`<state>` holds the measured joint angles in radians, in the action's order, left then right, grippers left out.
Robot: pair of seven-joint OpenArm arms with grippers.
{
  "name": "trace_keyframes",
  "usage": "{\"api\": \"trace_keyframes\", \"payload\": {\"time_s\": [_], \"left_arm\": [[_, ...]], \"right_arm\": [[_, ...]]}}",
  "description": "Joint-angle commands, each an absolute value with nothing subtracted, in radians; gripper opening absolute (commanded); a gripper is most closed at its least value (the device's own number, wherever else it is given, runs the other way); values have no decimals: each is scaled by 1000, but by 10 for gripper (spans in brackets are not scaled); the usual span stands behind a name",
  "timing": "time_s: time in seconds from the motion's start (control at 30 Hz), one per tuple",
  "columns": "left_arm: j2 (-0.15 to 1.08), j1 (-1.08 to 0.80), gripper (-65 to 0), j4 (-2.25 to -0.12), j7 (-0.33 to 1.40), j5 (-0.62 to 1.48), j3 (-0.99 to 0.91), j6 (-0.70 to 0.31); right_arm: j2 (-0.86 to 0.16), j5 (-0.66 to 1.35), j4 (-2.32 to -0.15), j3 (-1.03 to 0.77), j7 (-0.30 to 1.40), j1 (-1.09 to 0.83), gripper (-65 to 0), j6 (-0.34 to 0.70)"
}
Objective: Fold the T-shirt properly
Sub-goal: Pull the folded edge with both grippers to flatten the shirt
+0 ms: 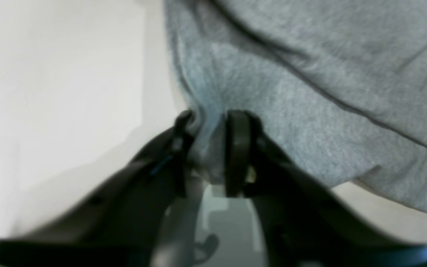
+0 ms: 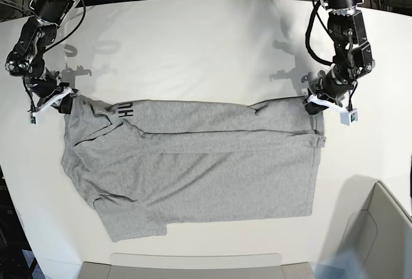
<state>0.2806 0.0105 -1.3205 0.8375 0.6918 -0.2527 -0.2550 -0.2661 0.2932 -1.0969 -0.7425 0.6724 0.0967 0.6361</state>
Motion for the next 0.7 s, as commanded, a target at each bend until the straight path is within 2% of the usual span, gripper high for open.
{"api": "trace_keyframes", "payload": {"time_s": [0.0, 0.17, 0.43, 0.67], "left_arm": [[289, 13, -650, -1325, 865, 680, -254, -248], [291, 7, -650, -1340, 874, 685, -257, -246], [291, -71, -650, -1455, 877, 685, -372, -246], [291, -104, -650, -1458, 932, 685, -380, -252]], "right_arm": [[-292, 294, -1110, -743, 679, 107, -650, 645], [-326, 294, -1110, -736, 680, 105, -650, 645], [-392, 297, -1110, -737, 719, 87, -650, 645], [-392, 297, -1153, -737, 737, 44, -650, 653]]}}
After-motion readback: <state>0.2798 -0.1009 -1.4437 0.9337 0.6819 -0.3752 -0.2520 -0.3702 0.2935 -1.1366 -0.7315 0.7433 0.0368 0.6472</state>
